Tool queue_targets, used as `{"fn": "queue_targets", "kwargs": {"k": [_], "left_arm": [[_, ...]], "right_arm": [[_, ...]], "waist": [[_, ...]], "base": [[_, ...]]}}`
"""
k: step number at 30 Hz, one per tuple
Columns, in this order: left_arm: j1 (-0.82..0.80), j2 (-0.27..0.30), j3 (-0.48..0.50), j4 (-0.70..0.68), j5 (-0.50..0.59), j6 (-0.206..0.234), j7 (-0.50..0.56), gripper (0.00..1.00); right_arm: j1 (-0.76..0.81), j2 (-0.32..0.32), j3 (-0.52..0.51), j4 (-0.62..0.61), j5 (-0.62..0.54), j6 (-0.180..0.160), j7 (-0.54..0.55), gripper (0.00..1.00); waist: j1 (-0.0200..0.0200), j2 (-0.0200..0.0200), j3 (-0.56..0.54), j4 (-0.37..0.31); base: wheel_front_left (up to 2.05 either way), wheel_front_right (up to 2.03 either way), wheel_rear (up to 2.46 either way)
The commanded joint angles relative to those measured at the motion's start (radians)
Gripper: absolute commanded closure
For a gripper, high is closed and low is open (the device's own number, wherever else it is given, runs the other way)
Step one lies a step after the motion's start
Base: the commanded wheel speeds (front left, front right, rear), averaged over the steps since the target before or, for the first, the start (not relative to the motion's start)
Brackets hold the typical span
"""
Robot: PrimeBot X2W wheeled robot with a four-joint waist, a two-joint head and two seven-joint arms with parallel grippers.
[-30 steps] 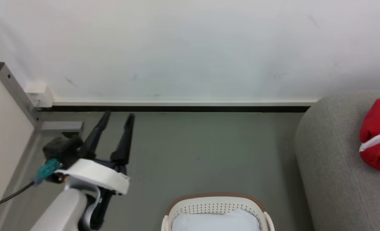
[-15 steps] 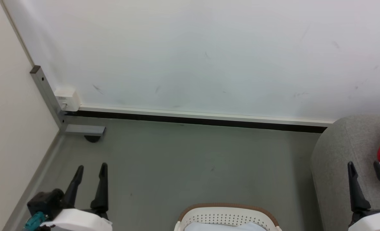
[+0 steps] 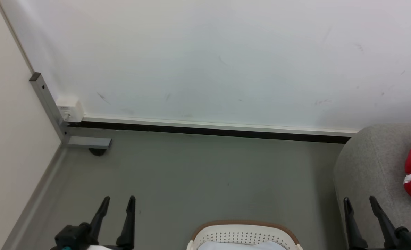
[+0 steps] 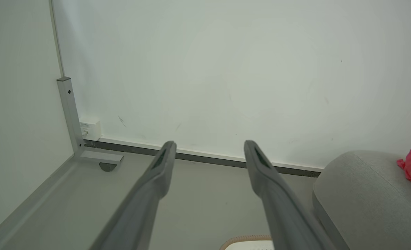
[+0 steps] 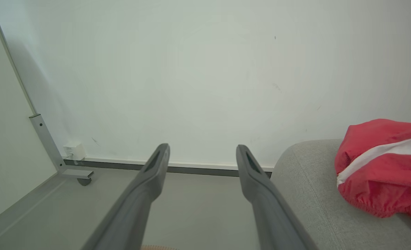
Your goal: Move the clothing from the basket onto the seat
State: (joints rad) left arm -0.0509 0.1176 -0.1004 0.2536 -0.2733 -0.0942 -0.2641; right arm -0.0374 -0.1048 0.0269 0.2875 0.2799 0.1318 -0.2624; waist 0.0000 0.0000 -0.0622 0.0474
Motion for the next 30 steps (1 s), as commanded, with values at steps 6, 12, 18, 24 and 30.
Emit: {"fn": "queue_targets", "kwargs": {"k": [6,12,18,24,30], "left_arm": [[-0.003,-0.031,0.028,0.034,0.049,-0.027,0.000,0.00],[-0.008,-0.044,0.043,0.046,0.062,-0.035,0.000,0.00],[-0.011,-0.050,0.046,0.051,0.070,-0.036,0.000,0.00],[-0.012,-0.051,0.039,0.048,0.062,-0.037,0.000,0.00],[-0.012,-0.049,0.036,0.045,0.053,-0.036,0.000,0.00]], "right_arm": [[0.037,0.021,0.015,-0.007,-0.024,-0.002,-0.003,0.00],[0.040,0.027,0.020,0.000,-0.021,-0.002,-0.003,0.00],[0.036,0.030,0.025,0.005,-0.012,-0.002,-0.003,0.00],[0.036,0.031,0.027,0.004,-0.008,-0.002,-0.003,0.00],[0.035,0.033,0.029,0.007,-0.006,-0.002,-0.003,0.00]], "waist": [[0.0000,0.0000,-0.008,-0.017],[0.0000,0.0000,-0.011,-0.025],[0.0000,0.0000,-0.012,-0.028],[0.0000,0.0000,-0.011,-0.027],[0.0000,0.0000,-0.009,-0.024]], "base": [[0.00,0.00,0.00],[0.00,0.00,0.00],[0.00,0.00,0.00],[0.00,0.00,0.00],[0.00,0.00,0.00]]}}
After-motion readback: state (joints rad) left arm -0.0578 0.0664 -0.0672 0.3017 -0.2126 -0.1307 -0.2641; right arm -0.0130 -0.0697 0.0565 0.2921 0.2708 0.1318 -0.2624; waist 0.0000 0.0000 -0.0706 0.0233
